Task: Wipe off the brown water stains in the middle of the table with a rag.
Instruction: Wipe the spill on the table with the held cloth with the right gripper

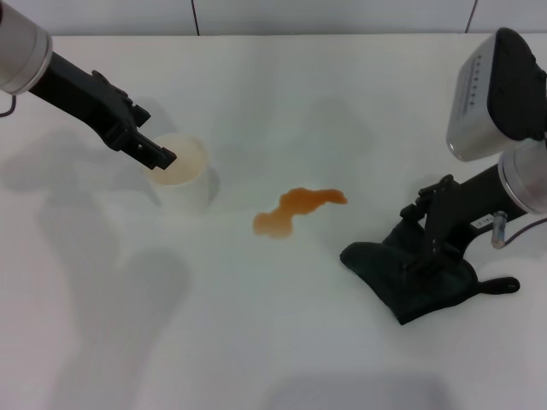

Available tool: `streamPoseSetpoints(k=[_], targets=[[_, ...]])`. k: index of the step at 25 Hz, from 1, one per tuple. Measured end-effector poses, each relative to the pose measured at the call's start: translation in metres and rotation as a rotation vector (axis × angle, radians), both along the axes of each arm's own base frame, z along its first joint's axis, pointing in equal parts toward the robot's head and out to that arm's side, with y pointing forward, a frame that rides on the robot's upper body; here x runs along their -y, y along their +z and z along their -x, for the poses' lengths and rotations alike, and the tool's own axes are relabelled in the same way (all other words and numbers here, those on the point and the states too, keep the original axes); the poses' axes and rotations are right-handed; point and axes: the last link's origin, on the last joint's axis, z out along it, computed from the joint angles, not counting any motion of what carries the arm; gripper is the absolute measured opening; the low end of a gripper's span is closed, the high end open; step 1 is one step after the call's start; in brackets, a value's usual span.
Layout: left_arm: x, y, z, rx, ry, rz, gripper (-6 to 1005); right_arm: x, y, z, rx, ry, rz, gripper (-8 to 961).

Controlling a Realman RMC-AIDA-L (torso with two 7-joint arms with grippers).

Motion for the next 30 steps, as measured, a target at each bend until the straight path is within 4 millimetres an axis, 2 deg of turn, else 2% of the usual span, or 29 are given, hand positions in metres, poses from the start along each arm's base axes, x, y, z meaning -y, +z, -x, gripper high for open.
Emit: streamPoseSetpoints(k=[8,21,26,30], targets=[[0.0,-0.001,0.0,-0.002,-0.001,0.0,862,0.003,-0.002,-0.008,0.007,-0.027,0.009,876],[0.0,-0.001,0.0,-0.002,-0.002,0.0,862,0.0,-0.012,-0.017,0.014,-0.061,0.016,872],[0.0,-0.001,0.0,-0.005,0.002,0.001,862,0.002,-0.015,-0.021,0.02,-0.071,0.026,861],[0.0,-0.002,0.001,-0.008,0.005,0.004,862,0.002,-0.016,-0.021,0.025,-0.073,0.029,788]])
